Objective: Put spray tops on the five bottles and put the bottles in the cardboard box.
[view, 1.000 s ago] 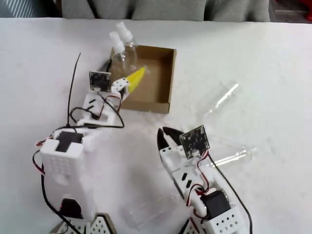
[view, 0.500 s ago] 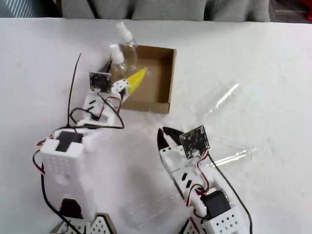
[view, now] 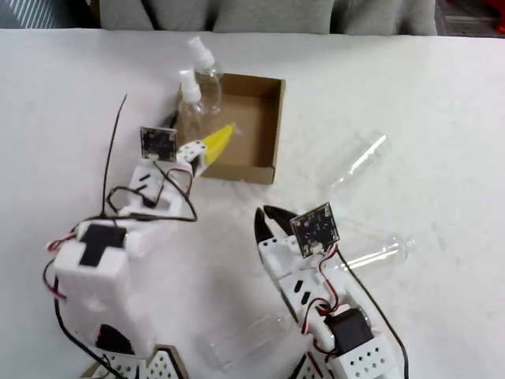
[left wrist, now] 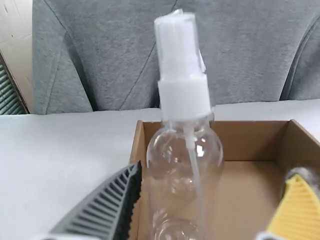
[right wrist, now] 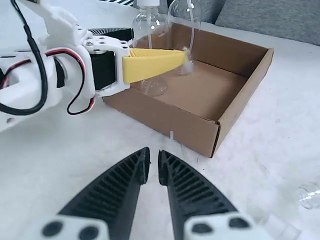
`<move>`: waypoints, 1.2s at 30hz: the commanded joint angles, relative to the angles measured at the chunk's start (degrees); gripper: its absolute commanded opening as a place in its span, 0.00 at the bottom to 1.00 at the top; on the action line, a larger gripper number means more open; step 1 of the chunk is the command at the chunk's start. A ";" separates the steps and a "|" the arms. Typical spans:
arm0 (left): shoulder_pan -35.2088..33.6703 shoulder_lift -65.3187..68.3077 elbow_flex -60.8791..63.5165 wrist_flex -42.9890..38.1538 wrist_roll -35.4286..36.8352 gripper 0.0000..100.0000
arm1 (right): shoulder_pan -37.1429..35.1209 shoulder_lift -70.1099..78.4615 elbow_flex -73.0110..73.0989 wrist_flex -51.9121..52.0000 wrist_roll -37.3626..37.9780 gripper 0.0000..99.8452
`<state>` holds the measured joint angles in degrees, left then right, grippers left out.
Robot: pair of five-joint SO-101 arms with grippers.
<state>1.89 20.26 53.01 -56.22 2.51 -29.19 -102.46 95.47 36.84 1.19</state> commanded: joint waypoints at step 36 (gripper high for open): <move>0.92 -85.58 -23.74 132.84 -0.62 0.04 | 27.12 -0.84 -3.34 -0.48 0.35 0.02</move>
<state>2.33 -73.36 38.51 69.05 2.51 -10.73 -102.46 95.03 36.84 1.19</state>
